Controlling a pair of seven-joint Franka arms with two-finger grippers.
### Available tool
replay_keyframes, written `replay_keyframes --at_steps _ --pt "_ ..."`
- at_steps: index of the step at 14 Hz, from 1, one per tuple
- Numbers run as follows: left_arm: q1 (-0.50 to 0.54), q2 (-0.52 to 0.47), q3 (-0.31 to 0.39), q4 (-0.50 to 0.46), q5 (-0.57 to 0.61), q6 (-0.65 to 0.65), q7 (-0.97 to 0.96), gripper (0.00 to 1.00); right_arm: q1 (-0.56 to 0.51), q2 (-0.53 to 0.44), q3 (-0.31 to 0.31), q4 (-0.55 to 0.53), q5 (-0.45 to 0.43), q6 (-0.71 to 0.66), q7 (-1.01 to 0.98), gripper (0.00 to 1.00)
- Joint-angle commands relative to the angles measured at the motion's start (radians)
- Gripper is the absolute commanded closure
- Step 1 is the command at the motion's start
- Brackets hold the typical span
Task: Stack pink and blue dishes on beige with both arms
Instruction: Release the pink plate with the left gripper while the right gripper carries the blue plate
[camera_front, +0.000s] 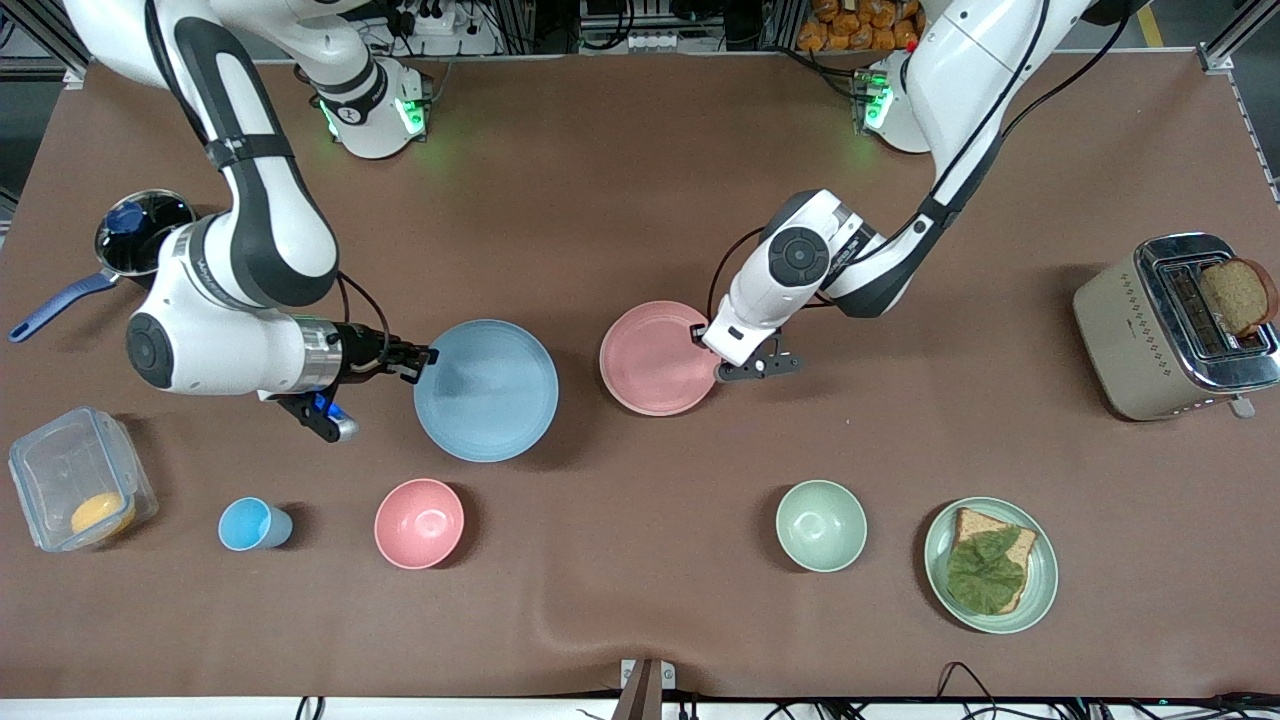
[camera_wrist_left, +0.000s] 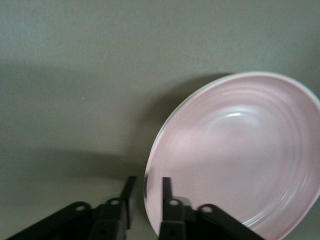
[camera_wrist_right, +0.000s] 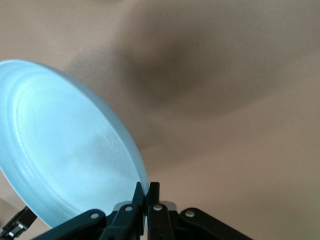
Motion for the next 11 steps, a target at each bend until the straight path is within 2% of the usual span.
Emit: replay_keyframes --at_steps 1,4,8,9,11 --pt "0.059 -0.07 0.002 0.031 0.037 -0.047 -0.024 0.0 0.04 -0.01 -0.008 -0.011 0.055 0.042 0.05 1.0" --pt "0.215 -0.238 -0.003 0.043 0.037 -0.153 0.028 0.0 0.098 -0.005 -0.008 -0.012 0.086 0.081 0.065 1.0" --pt "0.324 -0.441 0.002 0.092 0.036 -0.418 0.138 0.0 0.204 0.005 -0.009 -0.035 0.087 0.115 0.102 1.0" --pt "0.373 -0.476 -0.003 0.114 0.027 -0.453 0.175 0.0 0.244 0.005 -0.009 -0.06 0.086 0.158 0.148 1.0" --pt "0.396 -0.512 -0.005 0.172 0.016 -0.563 0.221 0.0 0.33 0.005 -0.011 -0.1 0.082 0.226 0.24 1.0"
